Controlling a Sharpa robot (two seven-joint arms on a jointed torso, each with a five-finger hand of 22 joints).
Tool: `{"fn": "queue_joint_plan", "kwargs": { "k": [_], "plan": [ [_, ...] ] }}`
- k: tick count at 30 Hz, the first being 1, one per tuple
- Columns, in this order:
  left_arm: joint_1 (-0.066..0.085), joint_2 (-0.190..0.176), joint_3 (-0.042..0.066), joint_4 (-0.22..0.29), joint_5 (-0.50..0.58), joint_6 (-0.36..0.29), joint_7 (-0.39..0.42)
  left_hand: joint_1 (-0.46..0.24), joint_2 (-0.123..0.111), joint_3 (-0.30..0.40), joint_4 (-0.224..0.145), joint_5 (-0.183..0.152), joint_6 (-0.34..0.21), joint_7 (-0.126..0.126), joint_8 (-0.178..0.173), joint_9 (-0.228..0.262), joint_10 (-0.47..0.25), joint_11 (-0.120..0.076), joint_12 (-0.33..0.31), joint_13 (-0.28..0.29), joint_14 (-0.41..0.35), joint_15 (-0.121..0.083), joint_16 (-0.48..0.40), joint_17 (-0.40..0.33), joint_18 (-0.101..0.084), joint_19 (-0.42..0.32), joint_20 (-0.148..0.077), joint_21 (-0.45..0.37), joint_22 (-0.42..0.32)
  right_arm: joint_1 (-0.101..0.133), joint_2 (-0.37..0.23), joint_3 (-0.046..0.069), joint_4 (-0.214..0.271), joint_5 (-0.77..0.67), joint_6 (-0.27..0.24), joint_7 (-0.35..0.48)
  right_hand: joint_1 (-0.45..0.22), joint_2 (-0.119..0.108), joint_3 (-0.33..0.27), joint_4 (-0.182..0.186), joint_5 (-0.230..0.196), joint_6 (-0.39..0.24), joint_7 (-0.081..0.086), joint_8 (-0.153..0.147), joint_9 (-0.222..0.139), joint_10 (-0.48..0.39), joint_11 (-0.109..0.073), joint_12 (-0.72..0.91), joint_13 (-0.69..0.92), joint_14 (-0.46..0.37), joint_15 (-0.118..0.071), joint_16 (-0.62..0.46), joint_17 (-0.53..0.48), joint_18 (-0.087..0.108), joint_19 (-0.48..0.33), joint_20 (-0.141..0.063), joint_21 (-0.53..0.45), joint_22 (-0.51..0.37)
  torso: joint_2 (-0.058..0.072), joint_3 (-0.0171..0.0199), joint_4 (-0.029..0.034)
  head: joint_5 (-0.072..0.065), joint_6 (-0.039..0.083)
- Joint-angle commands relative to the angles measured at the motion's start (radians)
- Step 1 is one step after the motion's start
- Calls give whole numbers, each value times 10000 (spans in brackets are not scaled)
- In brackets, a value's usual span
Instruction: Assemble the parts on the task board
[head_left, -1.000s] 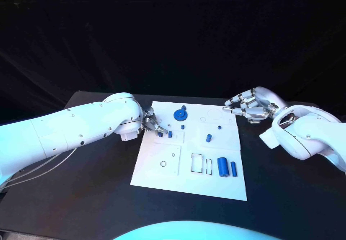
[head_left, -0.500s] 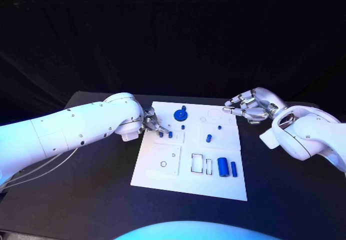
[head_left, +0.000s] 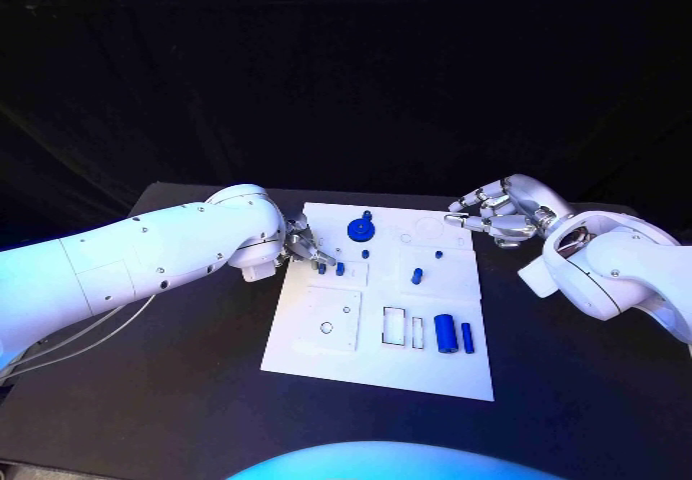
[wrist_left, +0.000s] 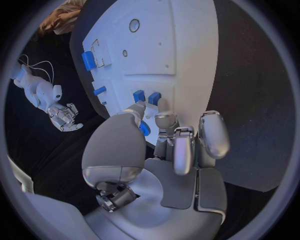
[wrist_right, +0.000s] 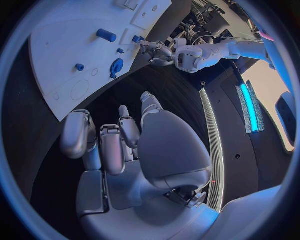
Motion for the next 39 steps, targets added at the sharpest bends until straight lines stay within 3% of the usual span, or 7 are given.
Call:
{"fn": "queue_joint_plan", "kwargs": {
  "k": [1,20,39],
  "plan": [
    [5,-1,14,-2,68,-17,57,12,81,-55,-18,-46,64,-1,46,-11,78,-17,50,-5,954,-73,39,2404,-201,78,-11,33,5,-10,8,0,-1,-39,109,35,-120,14,-59,16,52,-13,-56,32,17,-10,-30,-55,-7,587,-77,-54,658,112,-26,-22,-59,-3,-1,-1,-3,-3,-15],
    [5,-30,23,-26,72,169,79,540,147,-257,-177,-61,46,-14,92,-9,85,-30,72,1,954,-86,38,2404,-207,88,-17,44,34,-17,13,0,-5,-39,115,30,-127,19,-69,20,58,-13,-58,37,19,-2,-32,-46,0,585,-78,-64,644,112,-24,-23,-64,-4,2,-4,3,3,-25],
    [5,-159,36,29,517,93,173,400,125,-886,9,-86,47,0,115,-29,95,-16,84,-7,955,-76,39,2406,-206,84,-13,37,32,-29,26,0,-18,-39,117,35,-127,19,-69,20,58,-13,-58,37,19,-2,-32,-46,0,585,-78,-64,644,112,-24,-23,-64,-4,-2,5,3,19,-39]
  ]
}}
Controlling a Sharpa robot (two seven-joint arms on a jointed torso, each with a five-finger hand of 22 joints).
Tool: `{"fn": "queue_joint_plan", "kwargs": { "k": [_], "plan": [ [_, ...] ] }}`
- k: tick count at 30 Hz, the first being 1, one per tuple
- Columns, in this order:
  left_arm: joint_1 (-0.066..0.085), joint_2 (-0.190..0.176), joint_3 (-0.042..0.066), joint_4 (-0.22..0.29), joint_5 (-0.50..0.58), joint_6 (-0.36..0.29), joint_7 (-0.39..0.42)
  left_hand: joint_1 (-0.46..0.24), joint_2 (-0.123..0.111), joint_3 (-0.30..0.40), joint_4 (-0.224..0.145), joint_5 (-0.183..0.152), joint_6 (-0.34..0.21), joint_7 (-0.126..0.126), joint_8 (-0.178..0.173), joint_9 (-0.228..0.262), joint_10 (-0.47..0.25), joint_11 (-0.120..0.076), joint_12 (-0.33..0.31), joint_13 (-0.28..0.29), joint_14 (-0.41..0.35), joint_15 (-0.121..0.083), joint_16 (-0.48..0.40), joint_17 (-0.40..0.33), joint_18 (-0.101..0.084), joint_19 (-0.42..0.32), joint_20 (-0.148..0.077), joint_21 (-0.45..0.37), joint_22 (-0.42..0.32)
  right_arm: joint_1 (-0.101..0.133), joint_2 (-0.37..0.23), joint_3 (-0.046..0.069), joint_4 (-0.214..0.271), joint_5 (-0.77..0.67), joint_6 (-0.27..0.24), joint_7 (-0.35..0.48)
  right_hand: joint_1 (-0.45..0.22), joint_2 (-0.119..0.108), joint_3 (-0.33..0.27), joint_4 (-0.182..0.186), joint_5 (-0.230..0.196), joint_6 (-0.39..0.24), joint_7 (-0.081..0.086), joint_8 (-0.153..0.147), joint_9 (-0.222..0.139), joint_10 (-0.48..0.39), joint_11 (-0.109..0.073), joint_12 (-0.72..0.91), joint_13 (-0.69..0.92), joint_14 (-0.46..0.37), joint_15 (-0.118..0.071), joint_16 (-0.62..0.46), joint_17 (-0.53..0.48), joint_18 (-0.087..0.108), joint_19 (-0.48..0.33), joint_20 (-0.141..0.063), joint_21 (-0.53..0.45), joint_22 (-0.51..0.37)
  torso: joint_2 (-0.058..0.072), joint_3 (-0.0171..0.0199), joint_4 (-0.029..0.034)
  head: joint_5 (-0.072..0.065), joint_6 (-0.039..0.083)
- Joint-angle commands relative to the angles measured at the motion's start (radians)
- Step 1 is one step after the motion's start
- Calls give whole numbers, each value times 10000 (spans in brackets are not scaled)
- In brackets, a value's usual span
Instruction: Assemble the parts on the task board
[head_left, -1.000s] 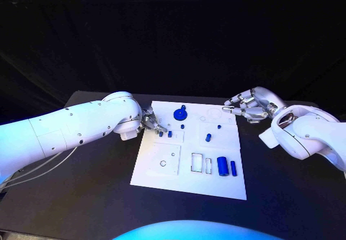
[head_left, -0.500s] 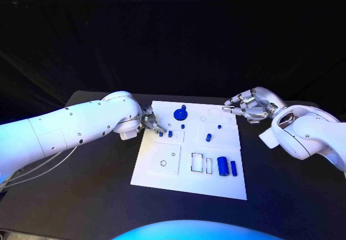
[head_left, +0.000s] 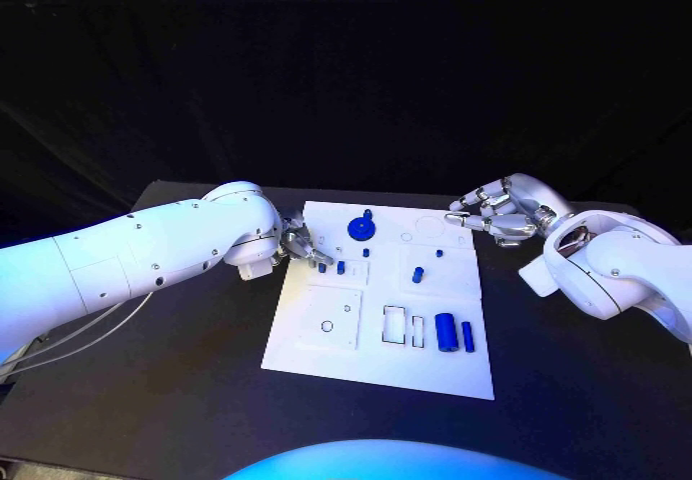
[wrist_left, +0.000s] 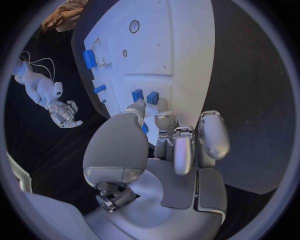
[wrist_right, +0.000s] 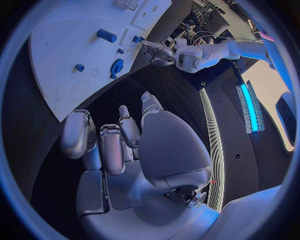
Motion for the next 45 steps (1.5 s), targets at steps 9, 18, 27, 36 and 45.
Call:
{"fn": "queue_joint_plan", "kwargs": {
  "k": [9,18,27,36,45],
  "plan": [
    [5,-155,13,87,428,142,170,91,-3,-184,-64,-37,44,-9,49,-13,56,13,41,-10,957,-83,39,2399,-206,49,22,37,12,-12,12,1,-2,-39,122,34,-86,-22,-42,-8,58,-13,-58,38,13,-2,-32,-46,-1,584,-78,-64,639,112,-24,-23,-64,-4,1,5,-5,4,2],
    [5,-346,14,158,575,226,204,265,48,-279,-109,-31,43,-11,57,-17,52,10,38,-18,956,-86,36,2397,-207,50,21,37,17,-30,16,1,-19,-39,125,32,-86,-14,-52,-8,65,-14,-60,42,15,14,-34,-30,14,588,-80,-61,648,110,-16,-24,-60,2,-4,3,9,20,-10],
    [5,-376,15,113,647,257,201,316,75,-306,-118,-30,45,-11,61,-19,52,9,37,-21,956,-86,37,2397,-209,55,21,42,27,-43,18,1,-22,-39,125,33,-86,-14,-52,-8,65,-14,-60,42,15,14,-34,-30,14,588,-80,-61,648,110,-16,-24,-60,2,2,-4,-9,30,-6],
    [5,-380,15,74,718,231,188,320,94,-320,-109,-31,47,-10,62,-20,56,10,43,-14,956,-86,38,2399,-210,57,21,44,32,-47,15,1,-19,-39,120,30,-86,-14,-52,-8,65,-14,-60,42,15,14,-34,-30,14,588,-80,-61,648,110,-16,-24,-60,2,0,0,-7,23,-7],
    [5,-296,14,-36,575,192,149,364,192,-362,-87,-28,56,-13,68,-23,63,9,51,-8,956,-87,38,2399,-209,56,21,43,32,-48,10,1,-4,-41,113,30,-86,-14,-52,-8,65,-14,-60,42,15,14,-34,-30,14,588,-80,-61,648,110,-16,-24,-60,2,-2,3,-4,19,-3]
  ]
}}
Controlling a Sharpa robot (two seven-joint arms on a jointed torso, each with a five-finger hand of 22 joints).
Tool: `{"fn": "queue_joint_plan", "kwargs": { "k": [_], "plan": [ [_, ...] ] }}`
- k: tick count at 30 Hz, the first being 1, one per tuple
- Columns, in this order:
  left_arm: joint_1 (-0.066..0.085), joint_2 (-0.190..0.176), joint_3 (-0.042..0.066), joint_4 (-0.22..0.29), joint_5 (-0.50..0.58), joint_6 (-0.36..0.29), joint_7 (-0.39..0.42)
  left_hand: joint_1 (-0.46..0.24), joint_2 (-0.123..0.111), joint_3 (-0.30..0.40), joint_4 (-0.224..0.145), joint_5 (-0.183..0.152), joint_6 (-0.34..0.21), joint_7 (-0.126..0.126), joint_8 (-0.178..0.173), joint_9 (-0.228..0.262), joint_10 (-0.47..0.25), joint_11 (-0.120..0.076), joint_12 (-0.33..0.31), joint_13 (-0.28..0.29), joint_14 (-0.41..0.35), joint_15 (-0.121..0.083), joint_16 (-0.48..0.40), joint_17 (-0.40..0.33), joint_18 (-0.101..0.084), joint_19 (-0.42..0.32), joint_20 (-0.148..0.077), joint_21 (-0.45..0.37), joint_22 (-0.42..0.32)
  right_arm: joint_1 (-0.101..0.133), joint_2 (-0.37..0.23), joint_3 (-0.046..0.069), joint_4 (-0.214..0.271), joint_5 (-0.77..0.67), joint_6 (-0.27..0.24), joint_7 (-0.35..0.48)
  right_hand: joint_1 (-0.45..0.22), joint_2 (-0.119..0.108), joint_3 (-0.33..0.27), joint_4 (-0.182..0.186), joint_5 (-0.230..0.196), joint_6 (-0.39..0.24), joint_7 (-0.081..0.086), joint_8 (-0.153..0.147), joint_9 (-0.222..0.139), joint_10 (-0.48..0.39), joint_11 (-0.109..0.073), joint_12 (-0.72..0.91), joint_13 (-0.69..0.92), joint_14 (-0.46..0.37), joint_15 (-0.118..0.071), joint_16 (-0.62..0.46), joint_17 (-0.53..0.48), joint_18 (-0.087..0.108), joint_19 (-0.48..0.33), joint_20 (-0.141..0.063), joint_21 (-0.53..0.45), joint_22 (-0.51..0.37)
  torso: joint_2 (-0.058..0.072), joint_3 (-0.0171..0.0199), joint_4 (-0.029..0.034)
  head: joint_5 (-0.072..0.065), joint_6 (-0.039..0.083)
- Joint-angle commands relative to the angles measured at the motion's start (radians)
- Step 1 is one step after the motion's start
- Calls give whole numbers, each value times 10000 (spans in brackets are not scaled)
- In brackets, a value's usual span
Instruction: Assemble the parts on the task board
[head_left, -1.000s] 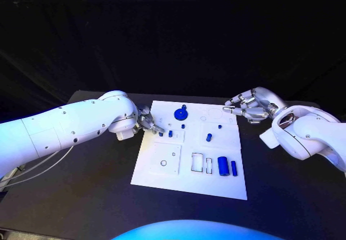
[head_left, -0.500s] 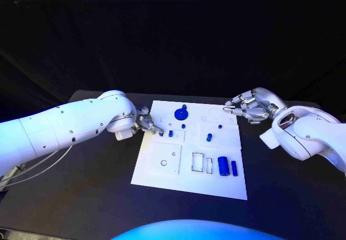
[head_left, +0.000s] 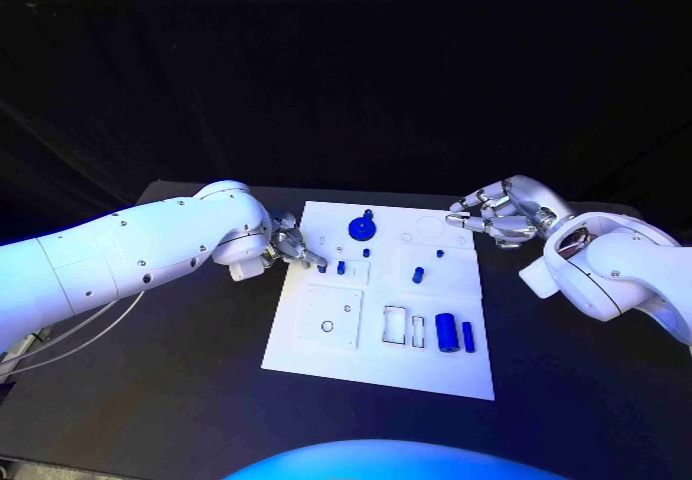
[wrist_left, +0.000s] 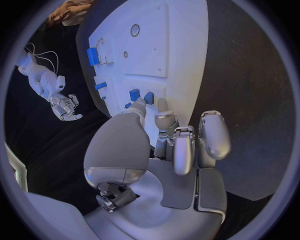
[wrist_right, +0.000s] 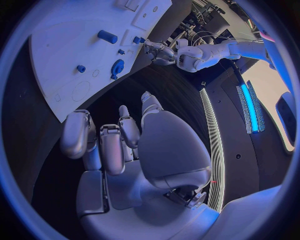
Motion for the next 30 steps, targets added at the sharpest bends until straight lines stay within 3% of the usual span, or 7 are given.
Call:
{"fn": "queue_joint_plan", "kwargs": {
  "k": [1,26,30],
  "plan": [
    [5,65,7,-30,-47,85,48,74,32,-70,11,-28,56,-13,69,-16,64,8,51,0,957,-87,38,2403,-109,57,20,44,12,-8,6,1,14,-42,105,31,-86,-14,-53,-7,65,-14,-60,42,9,14,-34,-30,14,588,-80,-61,652,110,-16,-24,-60,2,-2,1,5,-2,3],
    [4,138,10,-31,98,-63,123,79,38,-253,47,-46,61,-13,77,-22,82,9,72,15,957,-88,37,2403,-108,55,20,41,11,-8,-7,1,26,-43,107,38,-86,-14,-53,-7,65,-14,-60,42,9,14,-34,-30,14,588,-80,-61,652,110,-16,-24,-60,2,4,-1,3,-52,39],
    [4,94,90,92,270,-114,265,78,23,-309,53,-47,56,-11,76,-25,70,10,49,-13,956,-88,36,2402,-104,47,19,32,-4,-9,-8,1,16,-43,92,54,-86,-14,-53,-7,65,-14,-60,42,9,14,-34,-30,14,588,-80,-61,652,110,-16,-24,-60,2,4,-8,-1,-83,81]
  ]
}}
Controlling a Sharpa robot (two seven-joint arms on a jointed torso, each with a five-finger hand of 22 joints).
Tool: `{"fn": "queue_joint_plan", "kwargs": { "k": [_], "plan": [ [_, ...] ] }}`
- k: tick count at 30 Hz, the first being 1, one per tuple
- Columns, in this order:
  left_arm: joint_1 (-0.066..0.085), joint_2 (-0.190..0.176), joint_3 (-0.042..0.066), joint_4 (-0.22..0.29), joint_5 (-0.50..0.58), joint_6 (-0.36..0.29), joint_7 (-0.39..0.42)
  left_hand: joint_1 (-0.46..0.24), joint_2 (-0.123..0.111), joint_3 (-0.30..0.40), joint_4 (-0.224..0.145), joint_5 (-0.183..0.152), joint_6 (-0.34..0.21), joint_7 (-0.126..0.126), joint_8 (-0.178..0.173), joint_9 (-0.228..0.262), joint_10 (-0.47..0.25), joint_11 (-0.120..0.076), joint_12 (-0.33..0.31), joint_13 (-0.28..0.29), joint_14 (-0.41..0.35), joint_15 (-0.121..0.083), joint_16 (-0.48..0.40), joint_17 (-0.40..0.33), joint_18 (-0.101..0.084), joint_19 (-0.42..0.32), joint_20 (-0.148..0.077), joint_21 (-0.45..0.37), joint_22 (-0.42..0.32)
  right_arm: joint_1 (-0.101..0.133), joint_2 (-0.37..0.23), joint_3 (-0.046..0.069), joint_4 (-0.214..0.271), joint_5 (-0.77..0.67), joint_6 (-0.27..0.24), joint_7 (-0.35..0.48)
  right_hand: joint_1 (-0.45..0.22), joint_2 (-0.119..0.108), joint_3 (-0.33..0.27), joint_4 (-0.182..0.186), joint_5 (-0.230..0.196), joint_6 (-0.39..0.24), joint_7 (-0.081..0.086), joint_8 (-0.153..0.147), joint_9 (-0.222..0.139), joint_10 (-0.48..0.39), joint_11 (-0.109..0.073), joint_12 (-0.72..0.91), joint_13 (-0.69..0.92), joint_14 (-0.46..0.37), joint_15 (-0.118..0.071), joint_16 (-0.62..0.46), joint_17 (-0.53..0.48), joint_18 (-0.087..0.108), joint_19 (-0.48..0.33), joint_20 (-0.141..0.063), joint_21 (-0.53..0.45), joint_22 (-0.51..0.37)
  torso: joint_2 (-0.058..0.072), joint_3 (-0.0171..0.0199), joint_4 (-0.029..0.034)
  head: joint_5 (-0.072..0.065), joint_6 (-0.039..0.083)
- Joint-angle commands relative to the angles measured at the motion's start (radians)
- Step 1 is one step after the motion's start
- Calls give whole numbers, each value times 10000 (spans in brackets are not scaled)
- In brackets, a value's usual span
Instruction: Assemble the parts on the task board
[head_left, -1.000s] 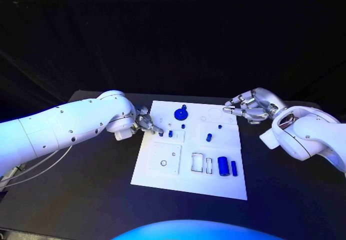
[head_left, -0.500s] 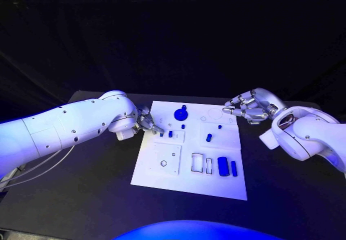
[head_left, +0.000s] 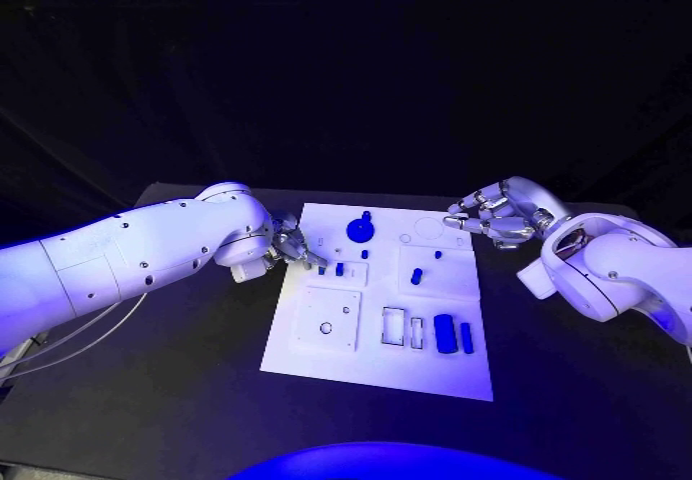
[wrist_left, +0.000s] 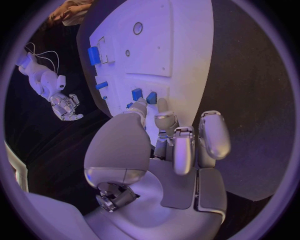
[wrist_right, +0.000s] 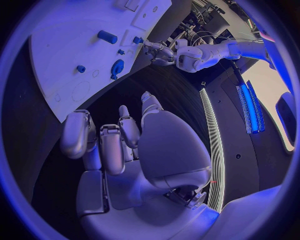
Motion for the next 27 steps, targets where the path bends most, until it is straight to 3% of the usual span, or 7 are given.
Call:
{"fn": "queue_joint_plan", "kwargs": {
  "k": [1,4,10,13,16,21,27],
  "plan": [
    [7,-25,69,154,284,-107,314,36,-25,-103,-15,-47,49,-8,33,-18,59,11,-6,-43,955,-87,33,2400,-115,43,18,27,-20,-8,2,1,0,-43,89,58,-87,-14,-53,-7,65,-14,-60,43,12,14,-34,-30,14,588,-80,-61,653,110,-16,-24,-60,2,4,-9,-2,-38,48],
    [30,-86,159,312,437,-365,577,34,-56,-251,1,-42,-9,14,10,-32,-54,30,-178,-244,954,-75,29,2397,-74,-65,24,-90,-217,-10,6,1,-17,-42,77,69,-87,-14,-53,-7,65,-14,-60,43,12,14,-34,-30,14,588,-80,-61,653,110,-16,-24,-60,2,0,-3,-5,-47,51],
    [157,-205,283,582,649,-1887,1577,391,137,-626,-29,-13,-617,284,-221,-145,-1301,273,-1852,-2125,911,115,-82,2288,220,-888,101,-1112,-1711,-11,0,1,-71,-30,56,80,-87,-14,-53,-7,65,-14,-60,43,12,14,-34,-30,14,588,-80,-61,653,110,-16,-24,-60,2,-3,6,-3,-101,99],
    [178,-180,295,688,437,-2524,2271,820,223,-641,-92,-10,-1122,535,-453,-314,-1978,519,-2389,-2622,691,321,-563,1830,531,-1879,261,-2417,-3498,-12,-7,1,-86,-27,48,89,-87,-14,-53,-7,65,-14,-60,43,12,14,-34,-30,14,588,-80,-61,653,110,-16,-24,-60,2,3,5,14,-162,141],
    [175,-76,269,786,-107,-2982,3246,1640,257,-502,-305,5,-1698,881,-768,-630,-2877,827,-2868,-2958,-718,601,-3222,-548,878,-3143,503,-4146,-5602,-13,-7,1,-106,-25,38,118,-82,1,-63,-10,71,-18,-61,48,14,-14,-36,-61,-22,585,-82,-74,636,115,-24,-26,-90,-14,0,-1,20,-225,184],
    [123,219,81,865,-1529,-3515,4609,3026,16,137,-690,13,-1813,1133,-1374,-1399,-3792,1097,-3969,-3929,-2179,857,-6197,-3157,921,-3448,764,-5154,-6260,-26,3,1,-134,-24,21,172,-78,2,-63,-12,72,-19,-61,48,14,-32,-36,-80,-43,582,-83,-83,623,120,-34,-27,-109,-28,-4,-6,7,-277,234],
    [41,628,-90,643,-3246,-3737,5148,3507,-403,550,-723,31,-1726,1110,-2063,-2203,-4022,1135,-4906,-4994,-2372,930,-7046,-4168,929,-3258,837,-5601,-6599,-48,15,1,-145,-25,10,212,-34,13,-57,-40,85,-28,-62,49,14,-78,-38,-126,-90,576,-84,-103,597,125,-45,-28,-141,-47,-2,0,-18,-284,298]
  ]
}}
